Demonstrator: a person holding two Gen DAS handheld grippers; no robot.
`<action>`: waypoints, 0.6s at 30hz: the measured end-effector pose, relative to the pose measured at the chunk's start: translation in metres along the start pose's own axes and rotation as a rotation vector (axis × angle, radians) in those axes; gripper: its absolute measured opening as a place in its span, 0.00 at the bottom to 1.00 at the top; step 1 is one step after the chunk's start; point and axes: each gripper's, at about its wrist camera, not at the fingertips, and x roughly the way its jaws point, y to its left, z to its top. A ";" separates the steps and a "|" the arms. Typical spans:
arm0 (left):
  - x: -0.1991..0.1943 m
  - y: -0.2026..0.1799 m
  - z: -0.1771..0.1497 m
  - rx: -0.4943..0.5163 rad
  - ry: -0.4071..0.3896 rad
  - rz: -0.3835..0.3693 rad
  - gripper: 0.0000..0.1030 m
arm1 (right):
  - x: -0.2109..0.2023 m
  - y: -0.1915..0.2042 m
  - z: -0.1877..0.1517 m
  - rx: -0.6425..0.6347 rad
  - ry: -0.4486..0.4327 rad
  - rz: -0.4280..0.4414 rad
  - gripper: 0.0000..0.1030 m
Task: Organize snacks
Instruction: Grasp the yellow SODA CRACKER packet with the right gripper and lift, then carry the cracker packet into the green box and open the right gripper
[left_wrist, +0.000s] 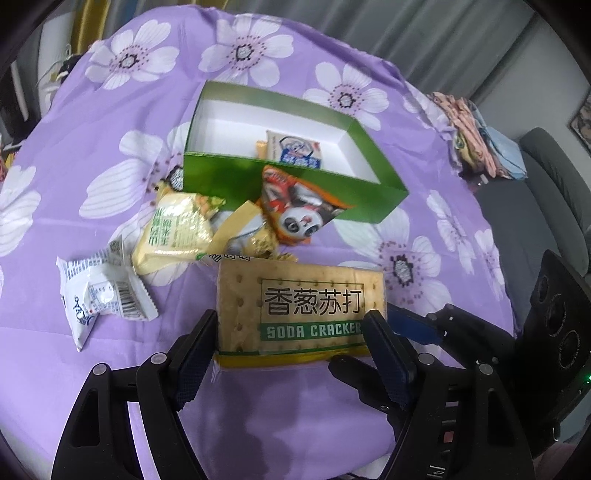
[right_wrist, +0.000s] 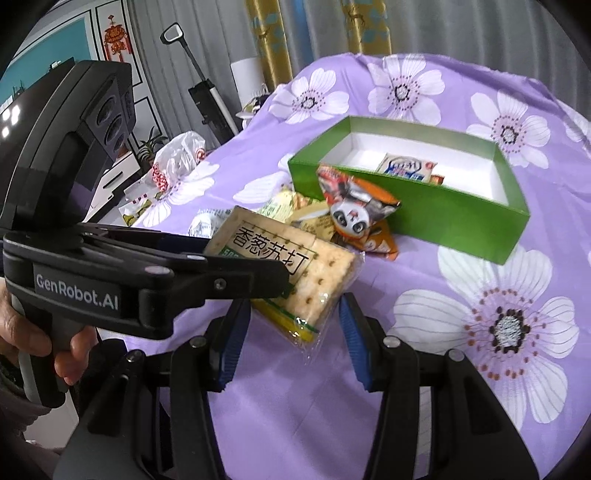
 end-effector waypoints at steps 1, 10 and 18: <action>-0.002 -0.002 0.001 0.003 -0.005 -0.002 0.76 | -0.002 0.000 0.001 0.000 -0.007 -0.001 0.49; -0.021 -0.021 0.021 0.053 -0.076 -0.012 0.76 | -0.020 -0.007 0.014 0.010 -0.079 -0.020 0.49; -0.020 -0.025 0.038 0.070 -0.101 -0.017 0.76 | -0.022 -0.012 0.026 0.008 -0.116 -0.034 0.49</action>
